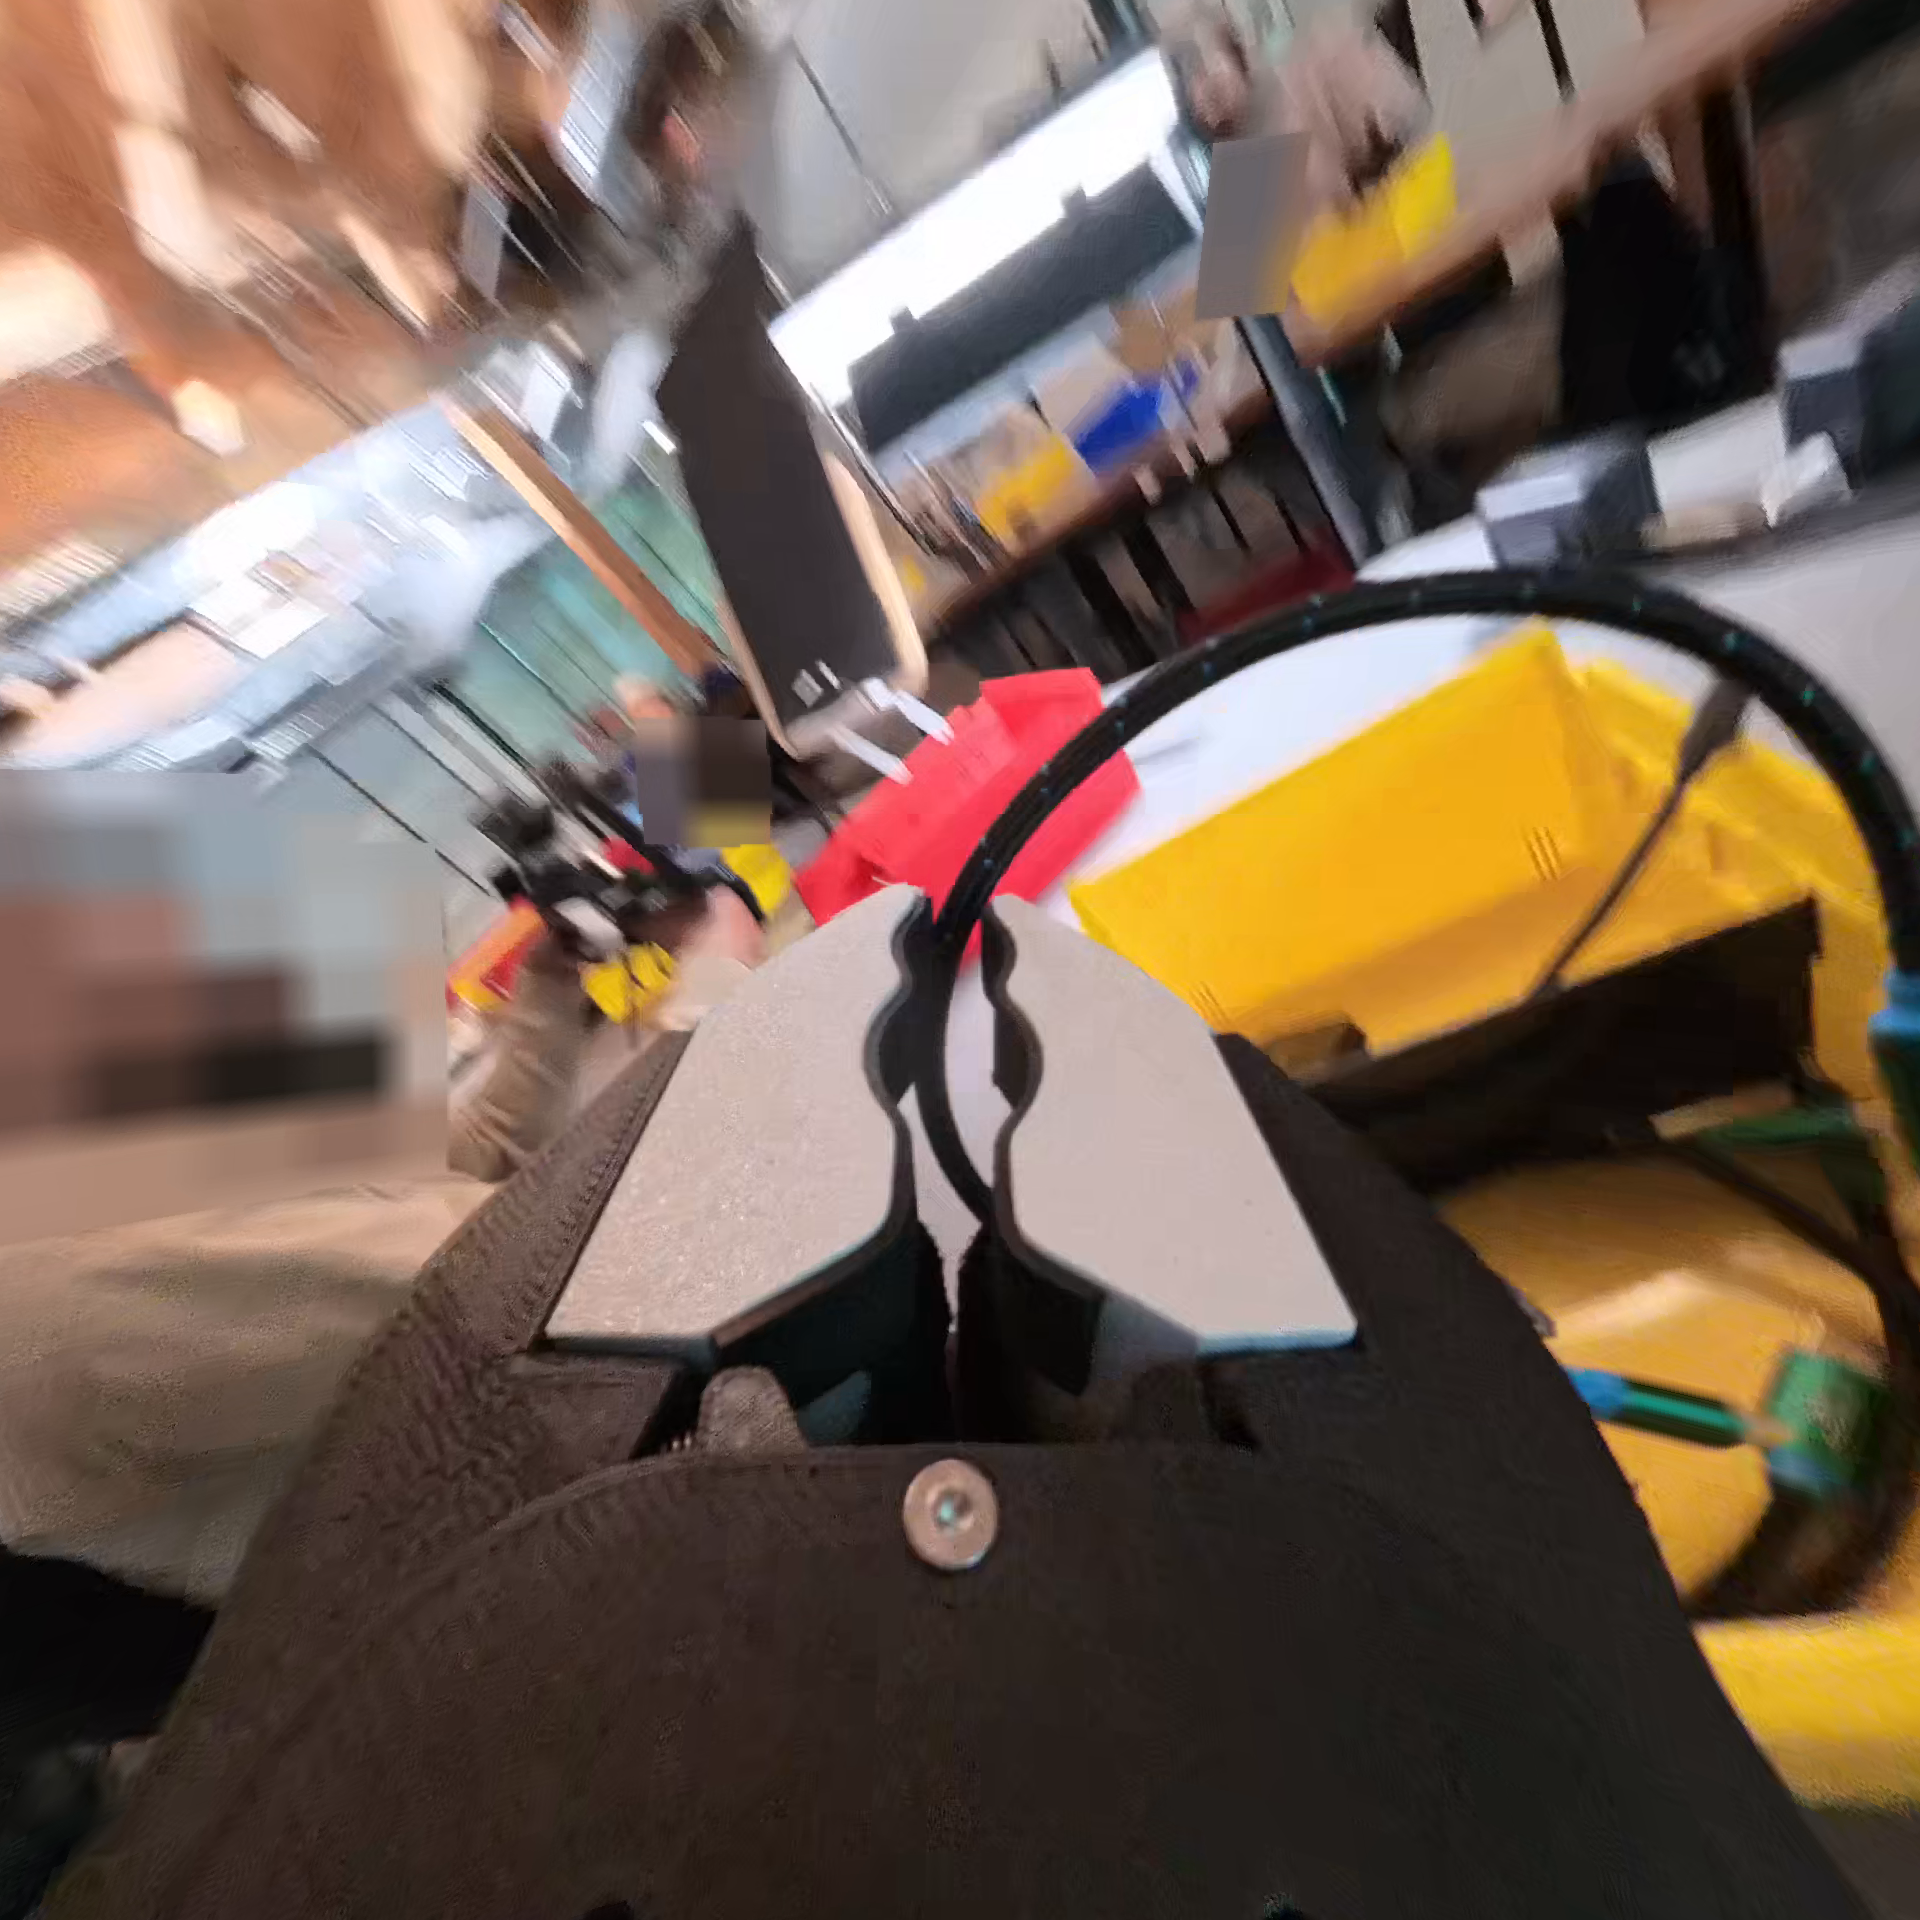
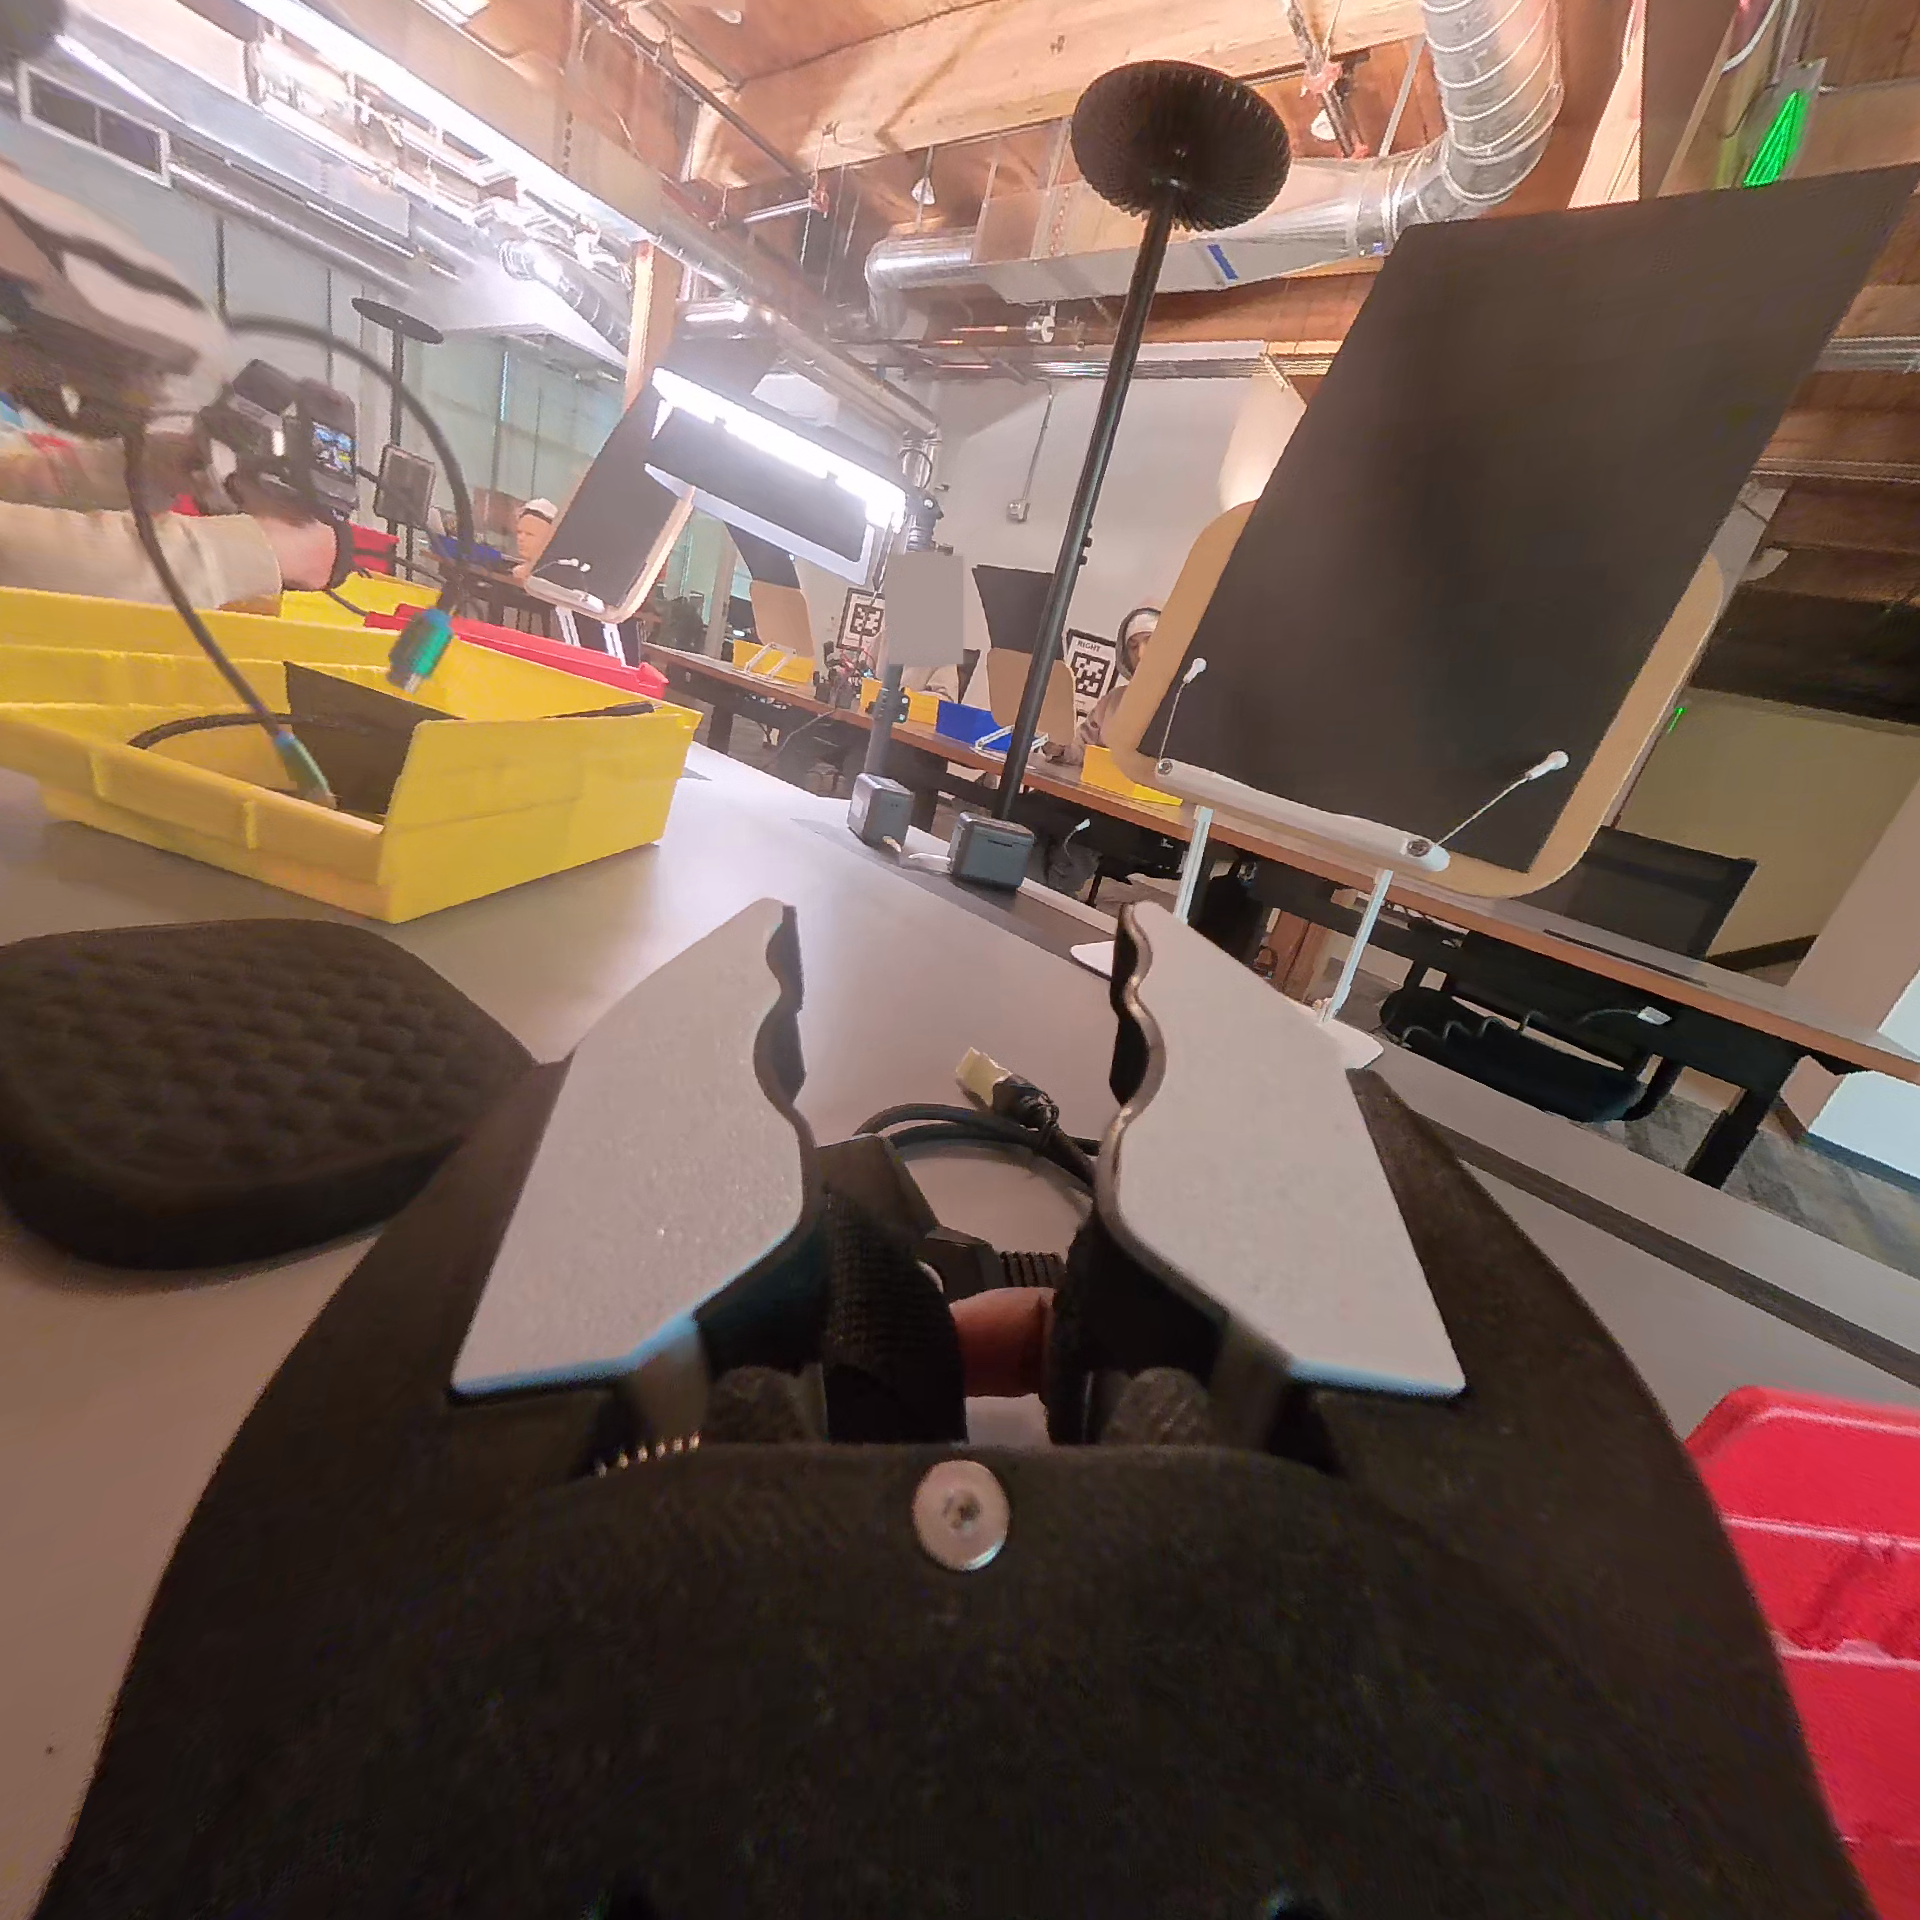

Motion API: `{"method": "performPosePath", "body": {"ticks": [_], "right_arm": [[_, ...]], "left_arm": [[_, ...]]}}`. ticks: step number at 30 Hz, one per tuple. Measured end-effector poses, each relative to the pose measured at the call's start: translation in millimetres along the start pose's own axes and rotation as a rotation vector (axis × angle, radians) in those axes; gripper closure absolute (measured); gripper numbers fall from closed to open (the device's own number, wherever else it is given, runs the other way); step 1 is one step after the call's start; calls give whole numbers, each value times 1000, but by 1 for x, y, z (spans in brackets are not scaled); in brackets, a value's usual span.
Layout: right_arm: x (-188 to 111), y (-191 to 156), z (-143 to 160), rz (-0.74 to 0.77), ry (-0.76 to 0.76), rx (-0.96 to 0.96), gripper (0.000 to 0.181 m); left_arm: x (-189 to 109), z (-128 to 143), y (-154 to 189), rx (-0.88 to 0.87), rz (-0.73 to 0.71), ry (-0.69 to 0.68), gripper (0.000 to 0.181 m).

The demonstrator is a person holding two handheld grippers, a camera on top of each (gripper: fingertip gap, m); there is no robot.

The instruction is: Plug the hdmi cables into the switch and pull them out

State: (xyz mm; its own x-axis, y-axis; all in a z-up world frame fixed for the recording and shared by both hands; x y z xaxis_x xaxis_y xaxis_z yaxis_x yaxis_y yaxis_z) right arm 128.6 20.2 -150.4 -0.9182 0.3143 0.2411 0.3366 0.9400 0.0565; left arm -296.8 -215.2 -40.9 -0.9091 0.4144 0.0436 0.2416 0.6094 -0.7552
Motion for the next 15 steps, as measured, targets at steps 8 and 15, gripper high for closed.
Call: {"method": "performPosePath", "body": {"ticks": [8,15], "right_arm": [[1,-7,1,-80,-41,-5,123],[6,-23,-6,-319,22,357,115]], "left_arm": [[-44,-44,0,-159,-160,427,173],[-66,-82,32,-413,160,682,171]]}}
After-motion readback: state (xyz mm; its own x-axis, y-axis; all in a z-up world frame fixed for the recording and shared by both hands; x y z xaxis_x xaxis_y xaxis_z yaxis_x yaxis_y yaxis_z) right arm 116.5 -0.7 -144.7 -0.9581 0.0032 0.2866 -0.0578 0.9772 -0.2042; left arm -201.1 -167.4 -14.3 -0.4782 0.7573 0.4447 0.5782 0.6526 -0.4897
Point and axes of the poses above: each gripper's, where its closed fingertips meet, x out along the fingers, z out of its underside, y = z × x across the jaws, the point moved 10 cm from there along -x, back along the fingers, and after that the axes turned 12 degrees about x, right-handed, at the moved point
